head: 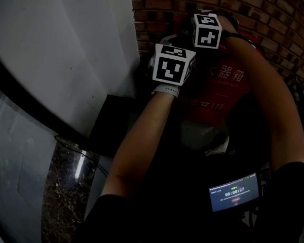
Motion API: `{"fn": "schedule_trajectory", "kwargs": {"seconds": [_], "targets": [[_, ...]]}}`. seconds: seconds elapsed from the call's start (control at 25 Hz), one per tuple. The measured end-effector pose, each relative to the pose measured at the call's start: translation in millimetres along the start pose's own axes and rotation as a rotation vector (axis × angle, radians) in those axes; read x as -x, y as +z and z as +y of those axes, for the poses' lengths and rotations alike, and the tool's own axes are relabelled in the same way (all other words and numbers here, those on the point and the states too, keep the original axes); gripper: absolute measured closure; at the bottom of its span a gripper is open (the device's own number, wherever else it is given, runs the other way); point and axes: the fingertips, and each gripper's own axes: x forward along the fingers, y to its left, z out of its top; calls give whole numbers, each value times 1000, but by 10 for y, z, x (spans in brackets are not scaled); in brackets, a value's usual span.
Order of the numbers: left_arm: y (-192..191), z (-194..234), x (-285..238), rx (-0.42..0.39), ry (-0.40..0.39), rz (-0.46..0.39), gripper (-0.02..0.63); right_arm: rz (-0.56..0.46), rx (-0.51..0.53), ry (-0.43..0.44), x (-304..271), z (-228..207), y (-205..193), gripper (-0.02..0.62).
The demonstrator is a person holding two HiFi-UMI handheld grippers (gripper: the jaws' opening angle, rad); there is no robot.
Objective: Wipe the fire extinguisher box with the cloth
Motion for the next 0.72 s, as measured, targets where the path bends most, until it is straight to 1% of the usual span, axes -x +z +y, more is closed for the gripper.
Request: {"fn": "schedule_trajectory", "kwargs": {"seconds": [0.08, 0.16, 0.32, 0.52, 0.72], "targets": [[1, -31, 5, 31, -14, -6, 606, 12, 34, -10, 5, 36, -14, 565], [12, -23, 5, 61, -6, -15, 606, 18, 49, -7, 36, 59, -63, 565], [22, -13, -1, 62, 41, -21, 606, 30, 18, 27, 147, 117, -298, 565], [17, -35, -18, 73, 53, 9, 606, 80, 4, 36, 273, 211, -674, 565], [25, -26, -17, 73, 72, -6, 606, 110, -19, 31, 384, 266, -998, 565]]}}
